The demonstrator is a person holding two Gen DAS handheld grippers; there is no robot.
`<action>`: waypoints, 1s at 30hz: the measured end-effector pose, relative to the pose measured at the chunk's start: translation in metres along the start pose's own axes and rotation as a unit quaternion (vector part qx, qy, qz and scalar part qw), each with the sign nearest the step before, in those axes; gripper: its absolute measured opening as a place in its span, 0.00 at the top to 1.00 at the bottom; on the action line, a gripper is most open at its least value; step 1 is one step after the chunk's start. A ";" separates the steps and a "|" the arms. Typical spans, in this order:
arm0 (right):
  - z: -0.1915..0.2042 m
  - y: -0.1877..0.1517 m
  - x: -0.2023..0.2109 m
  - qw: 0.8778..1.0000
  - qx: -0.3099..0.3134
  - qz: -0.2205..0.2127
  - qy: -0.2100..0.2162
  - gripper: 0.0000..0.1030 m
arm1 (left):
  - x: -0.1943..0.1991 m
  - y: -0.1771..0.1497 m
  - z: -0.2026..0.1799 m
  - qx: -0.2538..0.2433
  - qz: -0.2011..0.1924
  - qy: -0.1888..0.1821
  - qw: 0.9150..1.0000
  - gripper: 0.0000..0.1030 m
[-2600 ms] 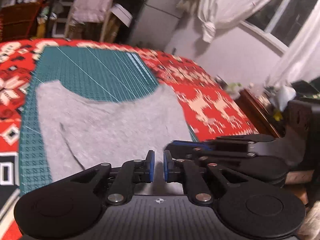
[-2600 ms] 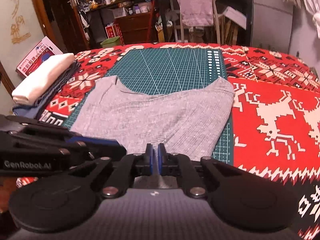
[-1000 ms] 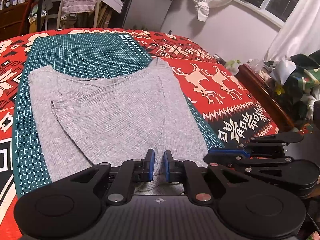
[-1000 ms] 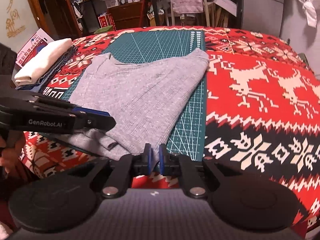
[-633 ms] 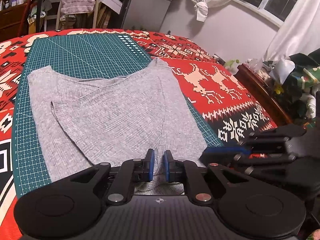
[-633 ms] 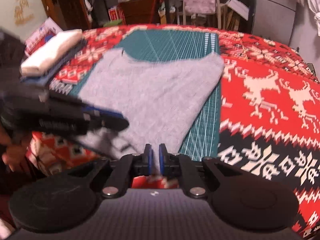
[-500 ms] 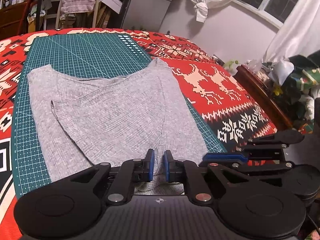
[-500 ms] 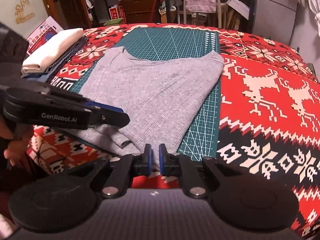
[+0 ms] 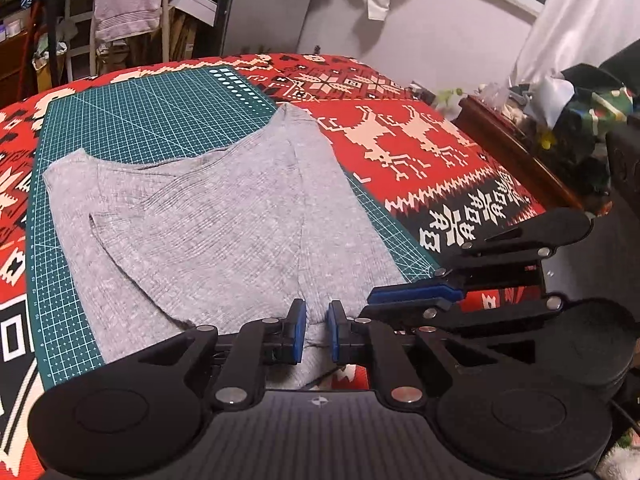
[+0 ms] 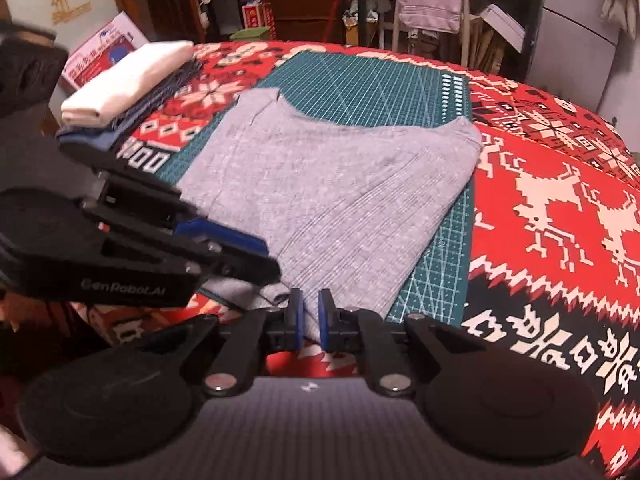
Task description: Fold clothes
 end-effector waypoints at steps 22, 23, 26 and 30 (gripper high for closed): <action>0.047 0.010 -0.013 0.998 0.055 -0.004 0.041 0.92 | 0.048 -0.029 0.047 0.094 0.001 0.045 0.995 0.90; 0.048 0.008 -0.013 0.997 0.057 -0.002 0.043 0.91 | 0.049 -0.031 0.047 0.096 0.002 0.045 0.994 0.90; 0.049 0.008 -0.009 0.997 0.056 0.002 0.050 0.91 | 0.053 -0.035 0.045 0.099 0.004 0.042 0.994 0.90; 0.052 0.019 -0.004 0.997 0.052 -0.015 0.057 0.91 | 0.057 -0.037 0.048 0.107 0.001 0.042 0.993 0.90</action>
Point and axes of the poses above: each gripper's, at about its wrist camera, not at the fingertips, and x roughly against the way its jaws point, z to its left, y to its top, the point moved 9 cm from there along -x, roughly the way its jaws point, and after that the axes turned 12 degrees about -y, right-handed, at the moved point
